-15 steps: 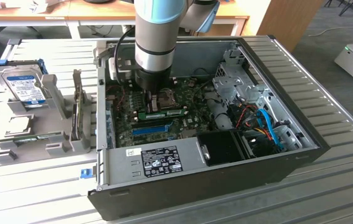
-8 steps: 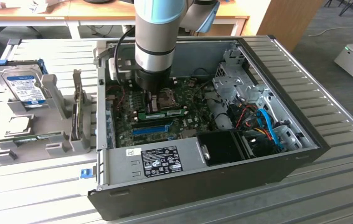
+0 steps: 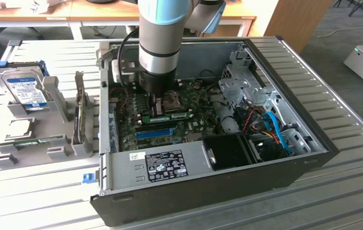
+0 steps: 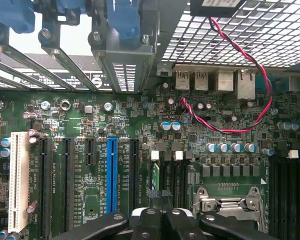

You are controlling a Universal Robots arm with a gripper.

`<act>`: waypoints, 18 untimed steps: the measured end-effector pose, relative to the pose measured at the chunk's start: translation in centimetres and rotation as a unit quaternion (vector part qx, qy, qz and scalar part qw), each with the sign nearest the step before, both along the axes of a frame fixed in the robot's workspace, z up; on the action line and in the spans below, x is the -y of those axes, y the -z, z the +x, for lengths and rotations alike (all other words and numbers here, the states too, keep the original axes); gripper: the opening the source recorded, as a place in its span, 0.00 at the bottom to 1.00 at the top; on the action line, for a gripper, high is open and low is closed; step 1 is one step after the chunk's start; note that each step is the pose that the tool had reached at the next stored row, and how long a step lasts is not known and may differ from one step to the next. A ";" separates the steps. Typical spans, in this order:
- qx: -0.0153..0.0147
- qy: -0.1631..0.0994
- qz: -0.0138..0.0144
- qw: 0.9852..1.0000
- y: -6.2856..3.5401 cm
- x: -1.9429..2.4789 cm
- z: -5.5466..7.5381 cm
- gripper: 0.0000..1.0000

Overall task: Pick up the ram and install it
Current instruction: 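Press down the ram until it locks into place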

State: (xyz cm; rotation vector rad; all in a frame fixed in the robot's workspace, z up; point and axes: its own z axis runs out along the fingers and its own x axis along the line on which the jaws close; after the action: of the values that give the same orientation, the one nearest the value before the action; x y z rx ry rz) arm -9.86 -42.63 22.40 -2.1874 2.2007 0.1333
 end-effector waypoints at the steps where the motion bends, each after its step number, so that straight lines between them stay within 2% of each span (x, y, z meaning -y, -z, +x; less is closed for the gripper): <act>1: 0.000 0.000 0.000 1.000 0.01 0.00 0.0 0.11; 18: 0.000 0.000 0.001 1.000 0.16 0.01 0.0 0.11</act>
State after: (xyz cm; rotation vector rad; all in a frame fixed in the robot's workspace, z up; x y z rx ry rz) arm -9.86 -42.64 22.24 -2.1867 2.2000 0.1346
